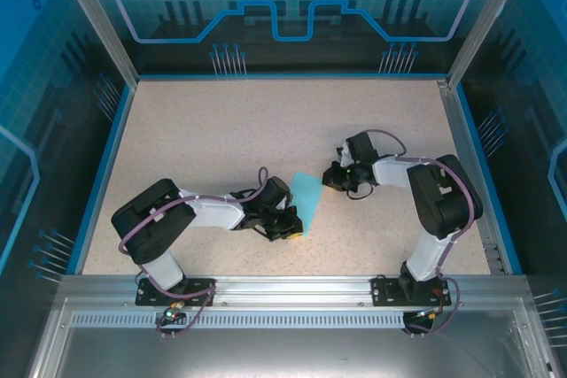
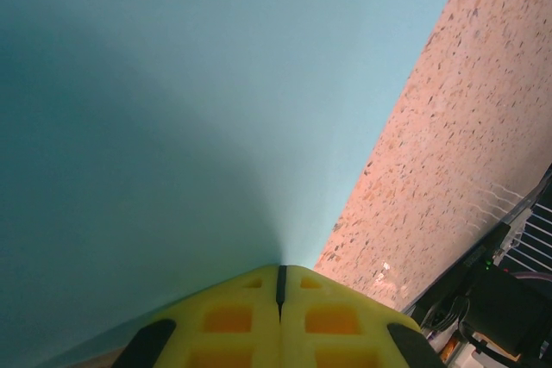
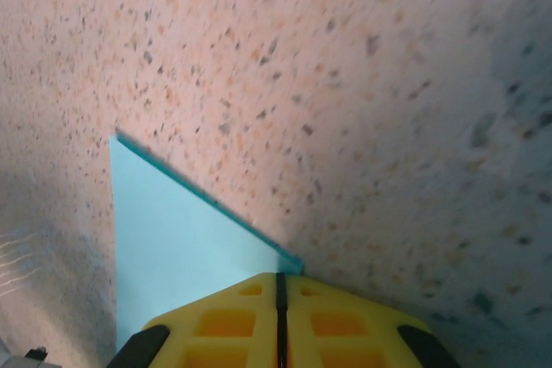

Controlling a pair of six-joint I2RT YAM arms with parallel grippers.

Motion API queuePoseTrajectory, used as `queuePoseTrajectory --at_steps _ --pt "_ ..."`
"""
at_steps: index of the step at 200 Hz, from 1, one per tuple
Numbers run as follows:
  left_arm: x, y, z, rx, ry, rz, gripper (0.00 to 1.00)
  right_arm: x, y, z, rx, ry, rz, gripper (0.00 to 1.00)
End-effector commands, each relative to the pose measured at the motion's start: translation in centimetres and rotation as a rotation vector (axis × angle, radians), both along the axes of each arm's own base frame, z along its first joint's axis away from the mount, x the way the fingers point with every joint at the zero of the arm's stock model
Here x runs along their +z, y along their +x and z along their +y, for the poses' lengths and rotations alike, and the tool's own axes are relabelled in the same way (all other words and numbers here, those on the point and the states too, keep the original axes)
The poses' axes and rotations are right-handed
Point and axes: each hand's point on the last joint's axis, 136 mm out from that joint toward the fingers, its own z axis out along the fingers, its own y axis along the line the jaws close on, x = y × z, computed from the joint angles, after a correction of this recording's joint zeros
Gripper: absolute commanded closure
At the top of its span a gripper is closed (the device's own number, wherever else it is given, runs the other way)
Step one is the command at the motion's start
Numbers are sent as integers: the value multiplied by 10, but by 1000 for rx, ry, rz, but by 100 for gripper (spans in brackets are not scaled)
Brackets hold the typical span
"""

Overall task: Fold a paper plane with a square sheet of paper (pick it up from the middle)
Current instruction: First fold in half a square sheet of paper at the center of the table.

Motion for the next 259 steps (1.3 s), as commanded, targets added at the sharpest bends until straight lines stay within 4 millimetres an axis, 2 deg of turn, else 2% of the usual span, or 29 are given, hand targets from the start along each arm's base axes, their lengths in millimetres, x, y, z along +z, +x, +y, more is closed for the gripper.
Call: queuePoseTrajectory --at_steps 1,27,48,52,78,108,148,199,236,259 --pt "-37 -32 36 -12 187 124 100 0 26 -24 -59 -97 -55 91" --pt "-36 -32 36 -12 185 122 100 25 26 -16 -33 -50 -109 92" --pt "-35 -30 35 -12 179 114 100 51 19 -5 0 -8 -169 91" --pt "-34 -29 34 -11 178 112 100 46 9 -4 11 -7 -153 91" --pt "-30 -25 30 -11 164 96 100 44 -22 18 79 69 -123 91" --pt "-22 -21 25 -26 148 72 100 25 -41 34 125 111 -51 91" --pt "-1 -10 15 -55 114 5 99 0 -47 38 155 100 17 92" --pt "51 25 -10 -100 4 -187 88 -15 -50 31 177 33 60 92" --pt "53 56 -17 -85 -46 -263 86 -21 -50 31 190 23 75 92" --pt "47 67 -26 -90 -64 -282 88 -23 -50 32 188 25 84 91"
